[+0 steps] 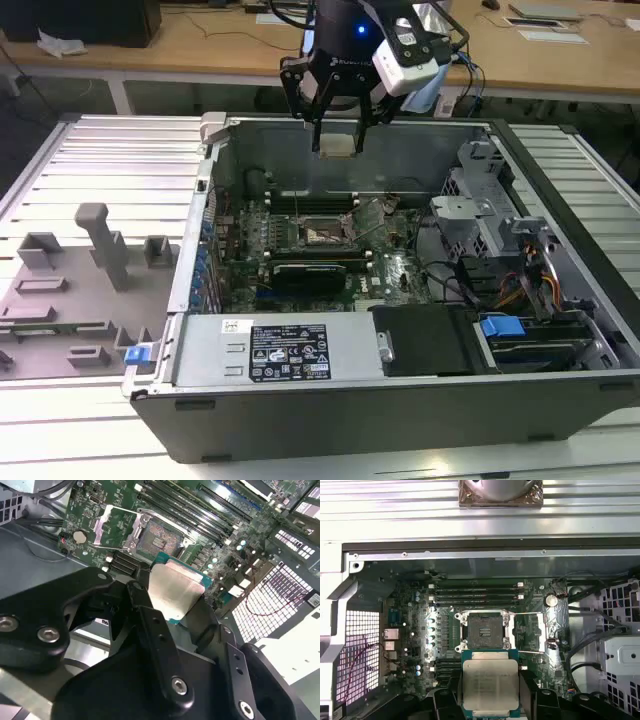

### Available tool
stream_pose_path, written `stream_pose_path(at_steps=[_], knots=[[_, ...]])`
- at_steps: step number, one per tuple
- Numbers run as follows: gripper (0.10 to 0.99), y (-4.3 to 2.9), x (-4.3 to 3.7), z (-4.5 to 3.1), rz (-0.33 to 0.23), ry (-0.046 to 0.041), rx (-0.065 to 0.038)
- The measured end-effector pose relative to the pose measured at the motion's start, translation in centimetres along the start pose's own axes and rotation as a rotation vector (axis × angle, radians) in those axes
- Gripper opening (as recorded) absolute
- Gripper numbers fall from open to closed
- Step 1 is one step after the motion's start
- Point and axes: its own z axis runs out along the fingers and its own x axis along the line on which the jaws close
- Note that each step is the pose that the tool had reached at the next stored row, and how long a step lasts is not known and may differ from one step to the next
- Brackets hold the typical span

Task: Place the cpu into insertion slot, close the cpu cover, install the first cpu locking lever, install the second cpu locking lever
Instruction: 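Place the cpu into insertion slot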

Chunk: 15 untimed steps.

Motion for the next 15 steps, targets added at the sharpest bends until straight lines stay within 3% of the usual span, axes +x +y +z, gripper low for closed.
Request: stream_pose_path(at_steps=[8, 15], knots=[[0.541, 0.0, 0.0, 0.0, 0.0, 0.0, 0.0], [0.541, -0.09, -0.01, 0.94, 0.0, 0.0, 0.0]])
